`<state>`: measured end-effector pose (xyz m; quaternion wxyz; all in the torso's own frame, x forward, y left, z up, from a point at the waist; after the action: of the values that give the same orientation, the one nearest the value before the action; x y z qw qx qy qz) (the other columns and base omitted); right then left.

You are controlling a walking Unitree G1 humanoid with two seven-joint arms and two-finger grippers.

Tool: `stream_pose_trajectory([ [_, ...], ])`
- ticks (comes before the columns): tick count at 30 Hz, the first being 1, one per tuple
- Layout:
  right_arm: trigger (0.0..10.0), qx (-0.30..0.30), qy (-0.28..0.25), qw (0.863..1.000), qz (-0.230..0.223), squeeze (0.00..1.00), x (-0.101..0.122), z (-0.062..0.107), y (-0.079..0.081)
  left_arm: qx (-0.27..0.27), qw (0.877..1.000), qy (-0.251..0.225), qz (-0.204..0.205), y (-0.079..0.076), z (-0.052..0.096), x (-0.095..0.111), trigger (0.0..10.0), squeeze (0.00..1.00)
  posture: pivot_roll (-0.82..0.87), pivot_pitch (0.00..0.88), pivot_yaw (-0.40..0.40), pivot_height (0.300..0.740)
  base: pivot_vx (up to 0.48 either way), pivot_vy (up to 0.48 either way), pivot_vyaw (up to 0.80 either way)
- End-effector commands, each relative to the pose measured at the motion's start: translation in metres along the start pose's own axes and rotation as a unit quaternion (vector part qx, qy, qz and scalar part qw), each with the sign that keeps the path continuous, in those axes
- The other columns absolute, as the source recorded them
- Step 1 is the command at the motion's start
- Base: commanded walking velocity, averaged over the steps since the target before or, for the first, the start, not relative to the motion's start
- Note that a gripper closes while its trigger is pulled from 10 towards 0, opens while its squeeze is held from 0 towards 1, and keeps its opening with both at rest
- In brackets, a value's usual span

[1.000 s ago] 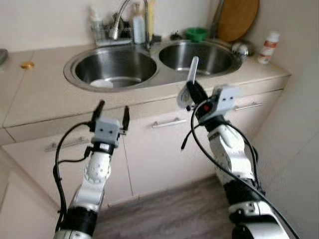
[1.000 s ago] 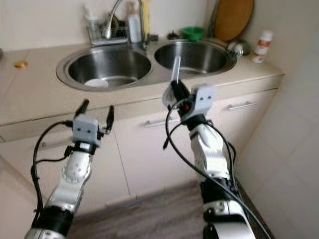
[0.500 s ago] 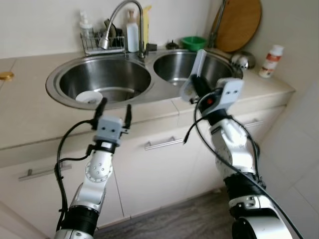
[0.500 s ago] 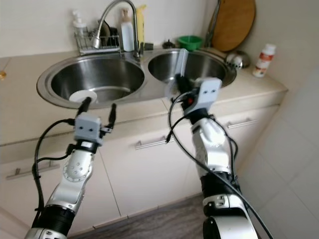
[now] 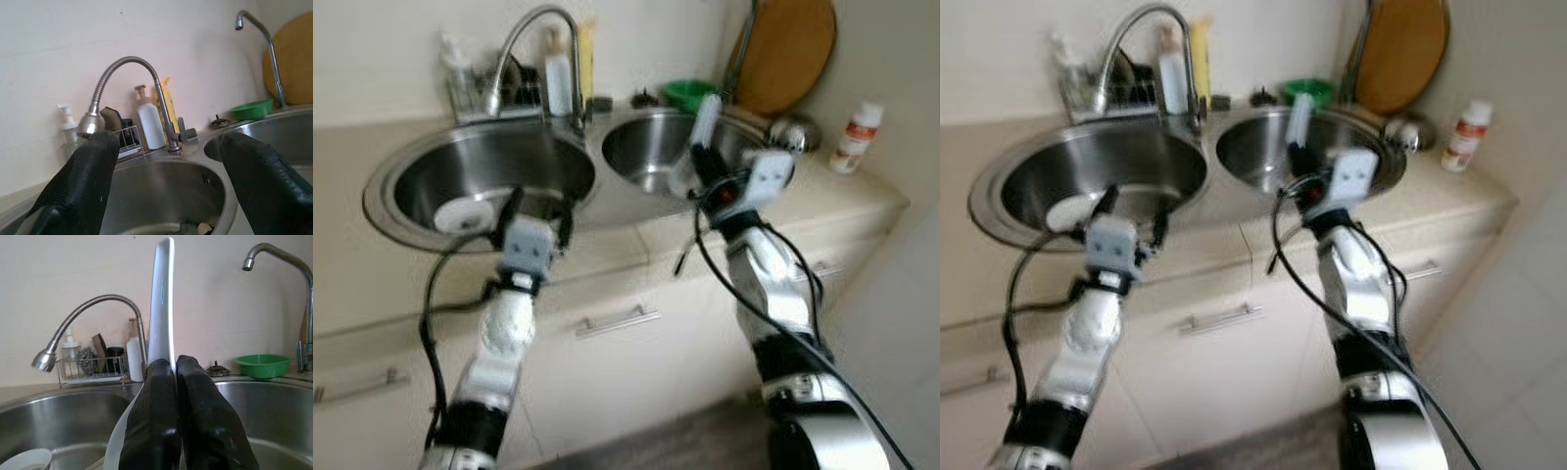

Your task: Kitchen organization

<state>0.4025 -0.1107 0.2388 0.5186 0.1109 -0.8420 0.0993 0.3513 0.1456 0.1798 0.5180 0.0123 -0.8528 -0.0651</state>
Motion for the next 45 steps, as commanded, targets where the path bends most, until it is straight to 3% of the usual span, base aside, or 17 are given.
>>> stream_pose_trajectory([
  [1, 0.0, -0.016, -0.001, 1.000, 0.010, 0.00, 0.002, 0.000, -0.014, -0.010, 1.000, -0.007, 0.007, -0.008, -0.001, 0.003, 10.0, 0.00, 0.07, 0.000, -0.026, 0.740, 0.262, 0.000, 0.00],
  [6, 0.0, -0.022, 0.001, 1.000, 0.012, 0.00, 0.003, -0.003, -0.016, -0.011, 1.000, -0.010, 0.010, -0.009, -0.002, 0.005, 10.0, 0.00, 0.08, 0.000, -0.027, 0.740, 0.214, 0.000, 0.00],
  [15, 0.0, -0.017, 0.034, 0.999, 0.032, 0.00, -0.007, -0.014, -0.017, -0.010, 1.000, -0.018, 0.014, -0.010, -0.003, 0.008, 10.0, 0.00, 0.09, 0.000, -0.027, 0.740, 0.000, 0.000, 0.80],
  [24, 0.0, -0.076, 0.099, 0.989, 0.073, 0.00, -0.013, -0.028, -0.046, -0.007, 1.000, -0.020, 0.011, -0.008, -0.003, 0.010, 10.0, 0.00, 0.12, 0.000, -0.041, 0.740, 0.000, 0.000, 0.80],
  [31, 0.0, -0.139, 0.126, 0.977, 0.097, 0.00, -0.011, -0.032, -0.067, -0.004, 1.000, -0.018, 0.010, -0.008, 0.000, 0.009, 10.0, 0.00, 0.13, 0.000, -0.049, 0.740, 0.000, 0.000, 0.00],
  [35, 0.0, -0.201, 0.165, 0.957, 0.126, 0.00, -0.015, -0.023, -0.091, -0.004, 1.000, -0.015, 0.009, -0.007, 0.001, 0.008, 10.0, 0.00, 0.14, 0.000, -0.052, 0.740, 0.000, 0.000, 0.00],
  [41, 0.0, -0.227, 0.206, 0.938, 0.164, 0.00, -0.025, -0.010, -0.108, -0.005, 1.000, -0.012, 0.008, -0.008, 0.002, 0.007, 10.0, 0.00, 0.15, 0.000, -0.053, 0.740, 0.000, 0.000, 0.00],
  [45, 0.0, -0.271, 0.247, 0.900, 0.237, 0.00, -0.030, 0.011, -0.133, -0.008, 1.000, -0.009, 0.008, -0.010, 0.002, 0.006, 10.0, 0.00, 0.15, 0.000, -0.057, 0.740, 0.000, 0.000, 0.00],
])
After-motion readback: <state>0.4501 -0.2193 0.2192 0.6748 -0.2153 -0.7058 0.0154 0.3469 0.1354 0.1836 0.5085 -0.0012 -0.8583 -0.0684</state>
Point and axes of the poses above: a point about 5 cm out from each wrist's last joint towards the gripper, its own z axis pointing back from the gripper into the wrist, its own x axis along the axis of the wrist's last joint, y = z × x, the point moved 4 cm from there along -z, pointing out of the wrist towards the gripper, and after that the axes turned 10 degrees about z, right-handed, at the moved point
